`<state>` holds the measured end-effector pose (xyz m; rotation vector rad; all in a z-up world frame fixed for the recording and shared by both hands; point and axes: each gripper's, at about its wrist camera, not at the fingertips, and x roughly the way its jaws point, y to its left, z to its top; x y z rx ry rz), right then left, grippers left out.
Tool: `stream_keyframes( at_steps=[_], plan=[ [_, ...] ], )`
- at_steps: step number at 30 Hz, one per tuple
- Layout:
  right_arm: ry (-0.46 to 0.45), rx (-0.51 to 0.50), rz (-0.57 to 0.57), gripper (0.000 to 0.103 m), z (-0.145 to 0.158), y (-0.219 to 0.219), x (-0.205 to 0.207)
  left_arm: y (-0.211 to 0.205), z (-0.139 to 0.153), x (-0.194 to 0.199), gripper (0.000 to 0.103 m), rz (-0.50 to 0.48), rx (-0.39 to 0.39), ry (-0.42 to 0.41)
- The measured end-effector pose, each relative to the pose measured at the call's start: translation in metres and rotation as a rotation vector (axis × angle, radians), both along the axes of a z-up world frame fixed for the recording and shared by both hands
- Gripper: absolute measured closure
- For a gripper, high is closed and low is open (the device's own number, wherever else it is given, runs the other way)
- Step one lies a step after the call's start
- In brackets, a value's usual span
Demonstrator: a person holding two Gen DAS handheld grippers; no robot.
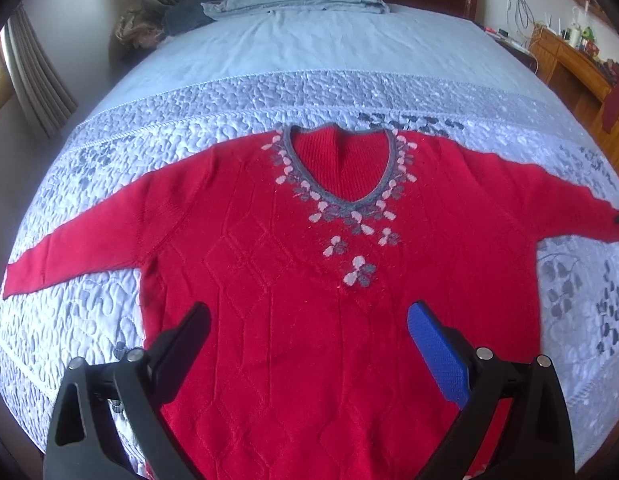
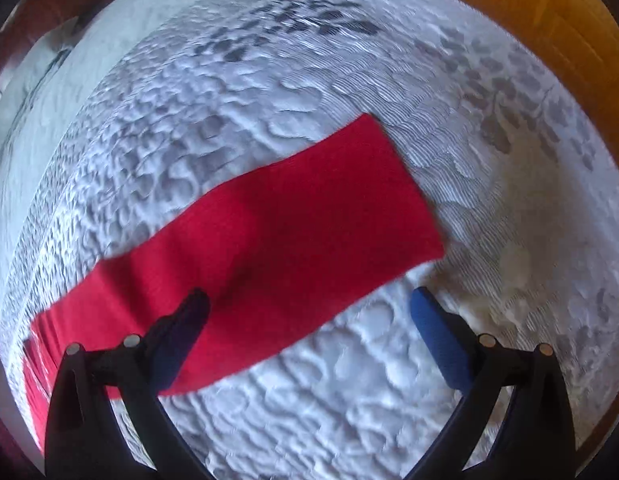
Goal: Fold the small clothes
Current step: 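Grasp the cuff of the red sweater sleeve with the right tool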
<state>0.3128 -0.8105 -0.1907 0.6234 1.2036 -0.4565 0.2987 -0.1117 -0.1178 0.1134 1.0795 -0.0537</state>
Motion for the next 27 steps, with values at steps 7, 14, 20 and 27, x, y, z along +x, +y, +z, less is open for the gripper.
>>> stream_keyframes(
  at_steps=[7, 14, 20, 27],
  plan=[
    [-0.125, 0.033, -0.018, 0.093, 0.008, -0.013, -0.008, 0.011, -0.021, 0.000, 0.004, 0.022, 0.051, 0.031],
    [-0.283, -0.052, 0.050, 0.096, 0.068, 0.023, -0.019, 0.036, -0.019, -0.013, 0.004, 0.052, 0.038, 0.034],
    [-0.269, -0.180, 0.260, 0.096, 0.114, 0.131, 0.008, 0.068, -0.010, -0.015, 0.004, 0.099, 0.033, 0.021],
    [-0.215, -0.241, 0.491, 0.098, 0.106, 0.291, 0.055, 0.097, -0.006, -0.001, 0.004, 0.136, 0.028, 0.016]
  ],
)
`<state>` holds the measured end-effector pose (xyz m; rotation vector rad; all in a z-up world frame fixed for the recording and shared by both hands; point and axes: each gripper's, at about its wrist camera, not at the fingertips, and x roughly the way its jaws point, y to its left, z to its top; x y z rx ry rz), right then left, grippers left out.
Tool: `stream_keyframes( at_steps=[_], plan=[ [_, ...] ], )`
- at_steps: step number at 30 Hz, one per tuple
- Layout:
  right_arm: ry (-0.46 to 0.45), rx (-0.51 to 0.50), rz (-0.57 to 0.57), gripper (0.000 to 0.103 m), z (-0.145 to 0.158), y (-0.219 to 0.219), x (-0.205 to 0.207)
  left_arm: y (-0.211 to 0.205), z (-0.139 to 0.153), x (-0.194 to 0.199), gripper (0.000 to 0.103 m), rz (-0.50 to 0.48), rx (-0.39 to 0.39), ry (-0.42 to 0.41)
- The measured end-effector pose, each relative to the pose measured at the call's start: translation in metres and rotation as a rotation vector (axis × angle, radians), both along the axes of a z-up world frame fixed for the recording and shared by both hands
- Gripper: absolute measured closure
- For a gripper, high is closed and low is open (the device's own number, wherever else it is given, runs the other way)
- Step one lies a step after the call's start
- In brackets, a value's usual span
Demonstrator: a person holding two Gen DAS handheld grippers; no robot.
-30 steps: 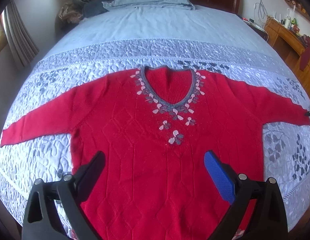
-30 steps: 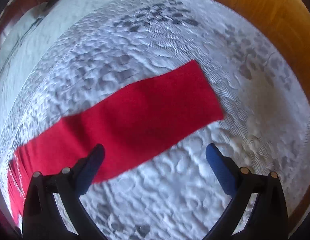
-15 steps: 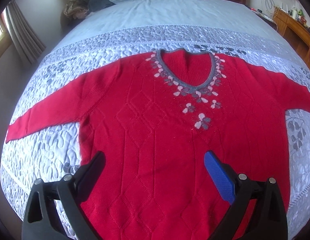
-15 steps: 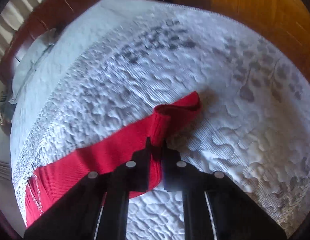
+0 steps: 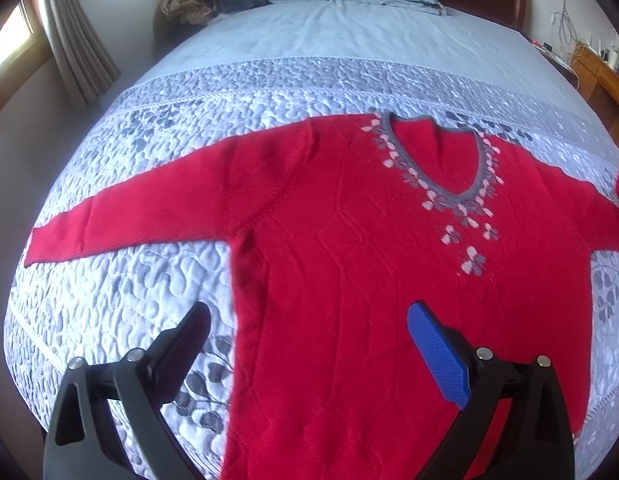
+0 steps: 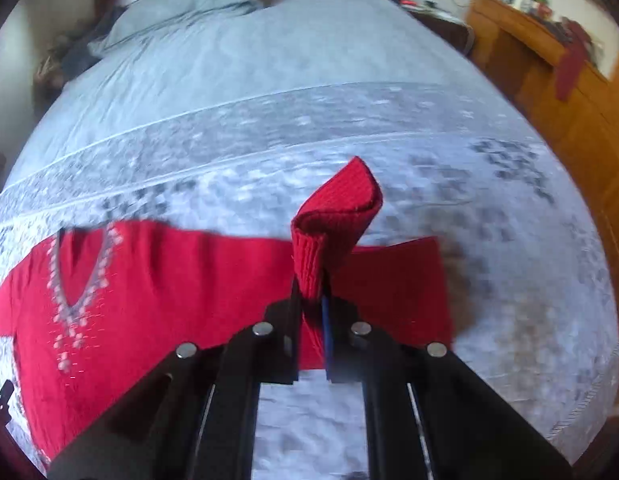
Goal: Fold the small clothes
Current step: 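Fold the held sleeve across the sweater chest and open the right tool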
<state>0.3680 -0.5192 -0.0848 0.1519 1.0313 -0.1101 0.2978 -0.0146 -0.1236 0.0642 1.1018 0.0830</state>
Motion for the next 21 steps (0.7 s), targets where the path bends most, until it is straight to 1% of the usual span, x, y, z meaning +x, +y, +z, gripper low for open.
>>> stream_keyframes(
  at_steps=[2, 5, 11, 14, 15, 16, 17, 18, 19, 21],
  plan=[
    [0.005, 0.031, 0.037, 0.098, -0.007, 0.029, 0.011, 0.008, 0.003, 0.004, 0.004, 0.006, 0.003, -0.009],
    [0.009, 0.042, 0.091, 0.098, -0.016, 0.076, 0.022, 0.016, 0.005, 0.009, 0.004, 0.015, -0.005, -0.018],
    [0.006, 0.128, 0.188, 0.099, -0.023, 0.144, 0.032, 0.026, -0.002, 0.015, 0.004, 0.032, -0.030, -0.011],
    [0.027, 0.165, 0.236, 0.099, -0.034, 0.167, 0.035, 0.024, -0.007, 0.017, 0.004, 0.031, -0.033, -0.002],
    [0.032, 0.165, 0.245, 0.098, -0.037, 0.170, 0.035, 0.023, -0.008, 0.018, 0.004, 0.030, -0.035, 0.001],
    [0.049, 0.163, 0.265, 0.092, -0.043, 0.176, 0.034, 0.021, -0.010, 0.020, 0.004, 0.029, -0.038, 0.006],
    [0.061, 0.162, 0.277, 0.091, -0.048, 0.178, 0.034, 0.019, -0.011, 0.021, 0.004, 0.027, -0.041, 0.010],
    [0.070, 0.161, 0.286, 0.087, -0.052, 0.179, 0.032, 0.015, -0.013, 0.023, 0.004, 0.021, -0.047, 0.015],
    [0.081, 0.166, 0.295, 0.082, -0.057, 0.180, 0.030, 0.012, -0.014, 0.024, 0.004, 0.016, -0.051, 0.018],
    [0.095, 0.194, 0.307, 0.077, -0.064, 0.178, 0.025, 0.003, -0.015, 0.028, 0.004, -0.001, -0.065, 0.025]
  ],
)
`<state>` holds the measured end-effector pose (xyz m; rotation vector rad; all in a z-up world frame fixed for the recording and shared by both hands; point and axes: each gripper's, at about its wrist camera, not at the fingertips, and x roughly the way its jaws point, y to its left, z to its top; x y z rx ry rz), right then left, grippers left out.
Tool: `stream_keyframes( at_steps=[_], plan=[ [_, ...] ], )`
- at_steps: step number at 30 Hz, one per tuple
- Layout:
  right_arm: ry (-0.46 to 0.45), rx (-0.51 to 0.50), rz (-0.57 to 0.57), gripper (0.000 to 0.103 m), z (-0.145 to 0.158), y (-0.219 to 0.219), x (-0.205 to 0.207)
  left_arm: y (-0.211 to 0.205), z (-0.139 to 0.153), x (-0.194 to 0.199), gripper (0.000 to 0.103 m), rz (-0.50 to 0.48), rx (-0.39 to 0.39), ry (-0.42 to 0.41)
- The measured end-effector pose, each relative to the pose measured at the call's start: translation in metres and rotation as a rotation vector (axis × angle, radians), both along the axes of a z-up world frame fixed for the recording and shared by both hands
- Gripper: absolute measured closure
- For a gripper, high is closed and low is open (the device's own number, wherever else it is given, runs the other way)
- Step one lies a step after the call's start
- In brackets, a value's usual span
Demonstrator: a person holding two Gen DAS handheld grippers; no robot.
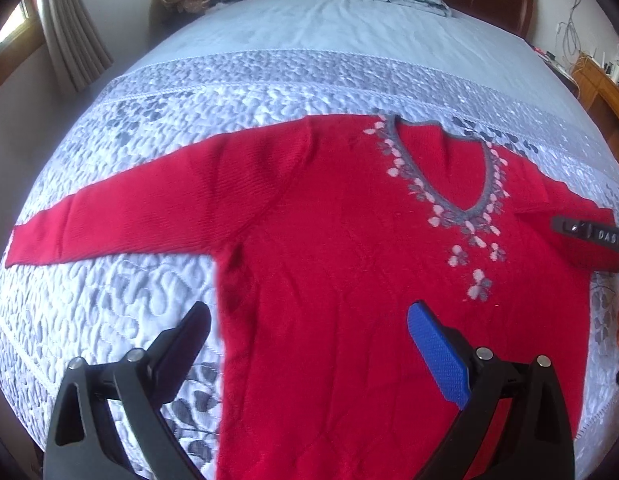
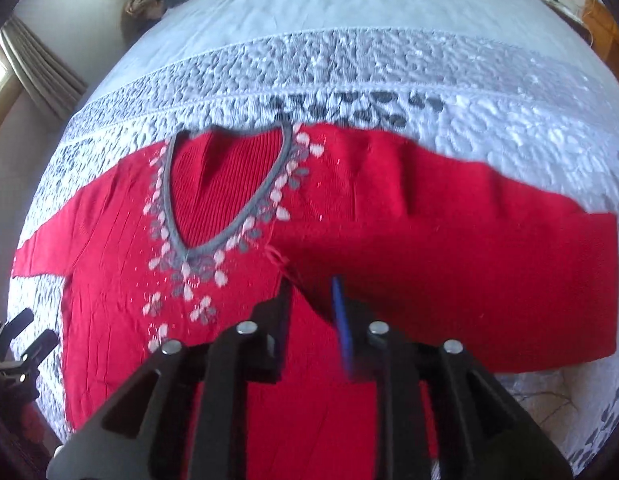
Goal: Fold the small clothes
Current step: 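Fold the held sleeve across the sweater chest and open the right tool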
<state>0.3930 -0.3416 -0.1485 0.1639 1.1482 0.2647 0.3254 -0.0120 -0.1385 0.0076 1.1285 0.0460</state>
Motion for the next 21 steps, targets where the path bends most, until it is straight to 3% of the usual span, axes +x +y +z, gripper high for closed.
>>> stream_keyframes(
  at_steps=[2, 6, 10, 13, 18, 21],
  plan=[
    [0.008, 0.047, 0.012, 0.066, -0.003, -0.006, -0.008, -0.013, 0.000, 0.005, 0.004, -0.021, -0.025, 0.011],
    [-0.028, 0.124, -0.002, 0.066, 0.007, -0.029, -0.030, -0.048, 0.001, 0.017, 0.004, -0.087, -0.145, 0.040],
    [-0.042, 0.157, -0.069, 0.064, 0.008, -0.061, -0.064, -0.101, -0.010, 0.041, 0.004, -0.190, -0.348, 0.151],
    [-0.064, 0.161, -0.101, 0.064, 0.003, -0.083, -0.093, -0.140, -0.027, 0.061, 0.005, -0.214, -0.442, 0.239],
    [-0.113, 0.209, -0.159, 0.063, -0.007, -0.117, -0.129, -0.179, -0.053, 0.088, 0.008, -0.194, -0.466, 0.312],
    [-0.088, 0.203, -0.163, 0.062, -0.013, -0.126, -0.129, -0.195, -0.066, 0.097, 0.014, -0.183, -0.448, 0.336]
  ],
)
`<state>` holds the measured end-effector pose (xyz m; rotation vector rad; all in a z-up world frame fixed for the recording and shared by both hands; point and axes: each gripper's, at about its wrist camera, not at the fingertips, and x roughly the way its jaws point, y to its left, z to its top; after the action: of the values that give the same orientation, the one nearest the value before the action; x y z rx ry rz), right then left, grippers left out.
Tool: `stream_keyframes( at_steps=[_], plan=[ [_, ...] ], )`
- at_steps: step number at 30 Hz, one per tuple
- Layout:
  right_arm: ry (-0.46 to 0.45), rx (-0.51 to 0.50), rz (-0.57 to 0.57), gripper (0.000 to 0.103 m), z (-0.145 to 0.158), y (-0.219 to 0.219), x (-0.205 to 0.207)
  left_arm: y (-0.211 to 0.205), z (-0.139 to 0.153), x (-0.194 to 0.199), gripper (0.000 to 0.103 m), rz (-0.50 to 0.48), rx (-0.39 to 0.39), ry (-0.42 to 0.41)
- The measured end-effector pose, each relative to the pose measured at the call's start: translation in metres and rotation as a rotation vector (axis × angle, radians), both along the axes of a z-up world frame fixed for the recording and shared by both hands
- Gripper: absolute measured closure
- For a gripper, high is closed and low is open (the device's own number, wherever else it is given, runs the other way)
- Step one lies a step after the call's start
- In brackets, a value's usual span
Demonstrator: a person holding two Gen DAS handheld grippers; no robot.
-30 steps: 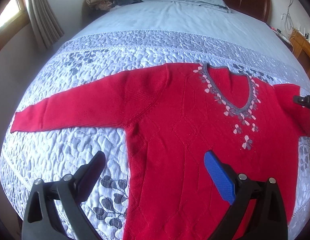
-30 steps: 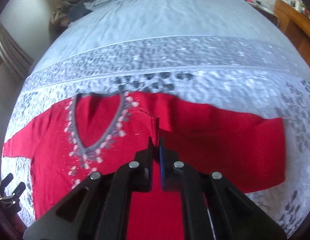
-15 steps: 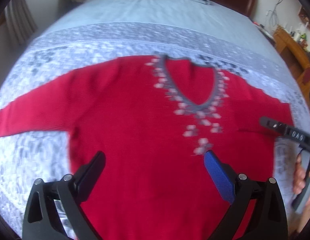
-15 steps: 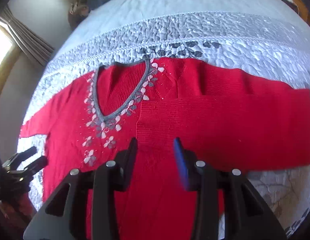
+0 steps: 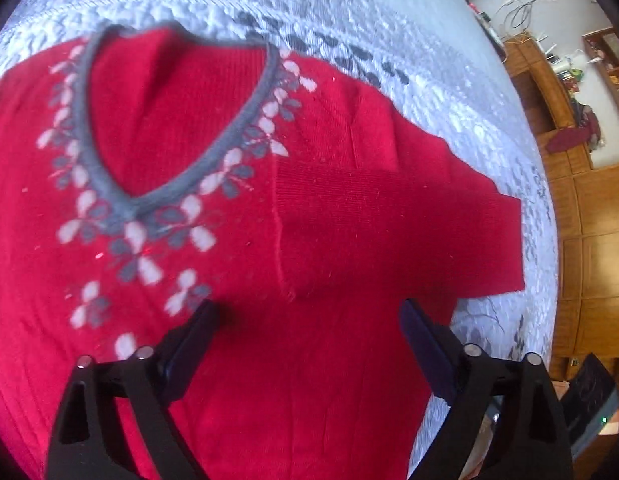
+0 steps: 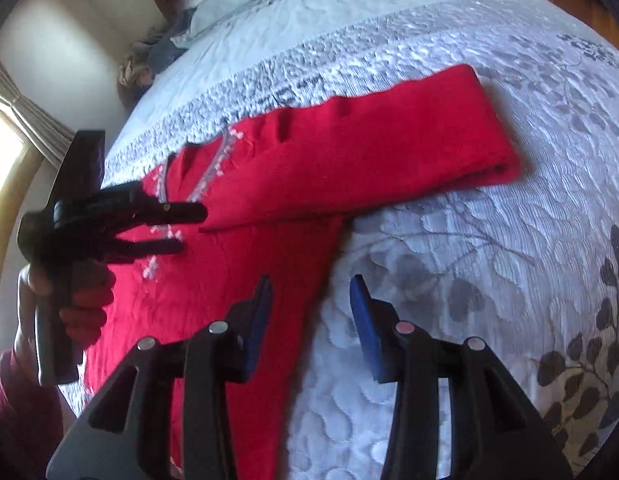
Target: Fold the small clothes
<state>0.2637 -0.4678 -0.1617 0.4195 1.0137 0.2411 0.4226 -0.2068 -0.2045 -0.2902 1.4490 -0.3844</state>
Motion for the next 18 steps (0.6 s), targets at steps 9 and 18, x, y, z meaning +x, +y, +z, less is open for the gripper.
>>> stream_keyframes(
  at_steps=[9, 18],
  plan=[
    [-0.047, 0.012, -0.049, 0.061, 0.009, -0.016, -0.006, -0.024, -0.006, 0.011, 0.041, 0.008, 0.060, -0.037],
    [-0.059, -0.032, -0.089, 0.061, 0.011, -0.026, -0.001, -0.013, 0.013, 0.020, 0.095, 0.074, 0.018, -0.079]
  ],
)
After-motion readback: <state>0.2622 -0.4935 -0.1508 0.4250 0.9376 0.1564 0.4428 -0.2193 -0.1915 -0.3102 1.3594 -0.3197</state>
